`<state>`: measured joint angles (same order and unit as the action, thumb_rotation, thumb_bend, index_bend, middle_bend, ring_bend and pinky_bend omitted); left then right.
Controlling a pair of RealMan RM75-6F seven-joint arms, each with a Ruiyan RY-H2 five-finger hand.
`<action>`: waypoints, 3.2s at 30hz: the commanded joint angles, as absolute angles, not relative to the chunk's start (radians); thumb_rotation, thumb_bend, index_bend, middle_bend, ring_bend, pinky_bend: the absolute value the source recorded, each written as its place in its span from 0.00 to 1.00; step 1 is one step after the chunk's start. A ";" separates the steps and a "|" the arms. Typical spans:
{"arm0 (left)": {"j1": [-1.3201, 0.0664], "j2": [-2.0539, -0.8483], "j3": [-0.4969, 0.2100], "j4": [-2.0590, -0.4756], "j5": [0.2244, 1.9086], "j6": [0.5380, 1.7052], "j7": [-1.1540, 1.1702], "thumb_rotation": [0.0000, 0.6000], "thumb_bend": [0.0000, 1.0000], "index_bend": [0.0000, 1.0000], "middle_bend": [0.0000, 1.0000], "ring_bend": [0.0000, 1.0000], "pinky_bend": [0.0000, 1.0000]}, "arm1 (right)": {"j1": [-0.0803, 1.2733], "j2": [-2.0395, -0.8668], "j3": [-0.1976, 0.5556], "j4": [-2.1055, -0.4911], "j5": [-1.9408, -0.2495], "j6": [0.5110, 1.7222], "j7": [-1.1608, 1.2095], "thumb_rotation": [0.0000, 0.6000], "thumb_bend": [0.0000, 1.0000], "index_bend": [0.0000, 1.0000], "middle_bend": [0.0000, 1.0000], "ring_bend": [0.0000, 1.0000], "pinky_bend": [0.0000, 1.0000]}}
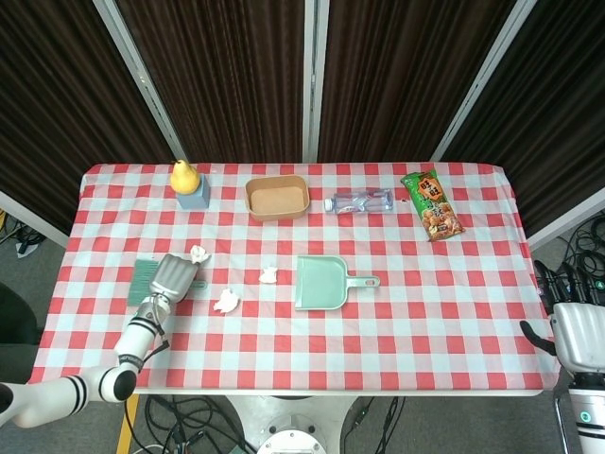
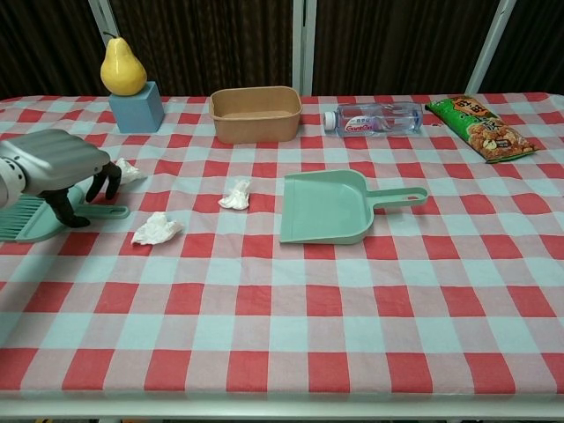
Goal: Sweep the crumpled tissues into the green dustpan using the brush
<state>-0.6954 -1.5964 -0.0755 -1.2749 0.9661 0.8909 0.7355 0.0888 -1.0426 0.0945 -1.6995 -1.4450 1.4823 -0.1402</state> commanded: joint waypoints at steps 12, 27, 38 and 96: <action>-0.705 -1.602 -0.057 -1.247 0.958 0.861 0.692 1.00 0.30 0.41 0.48 0.74 0.89 | 0.086 -1.042 0.094 -1.697 -1.440 1.478 -0.135 1.00 0.12 0.04 0.18 0.01 0.07; -0.678 -1.584 -0.032 -1.230 1.128 0.922 0.523 1.00 0.41 0.50 0.54 0.75 0.89 | 0.078 -1.033 0.092 -1.719 -1.438 1.487 -0.155 1.00 0.12 0.04 0.18 0.01 0.07; -0.599 -1.455 0.000 -1.265 1.406 1.126 0.141 1.00 0.42 0.51 0.55 0.75 0.89 | 0.149 -1.024 0.080 -1.769 -1.488 1.386 -0.238 1.00 0.13 0.13 0.24 0.04 0.10; -0.558 -1.417 0.010 -1.232 1.624 1.232 -0.145 1.00 0.42 0.51 0.55 0.74 0.89 | 0.834 -1.680 0.156 -1.409 -0.749 0.958 -0.879 1.00 0.24 0.43 0.47 0.21 0.23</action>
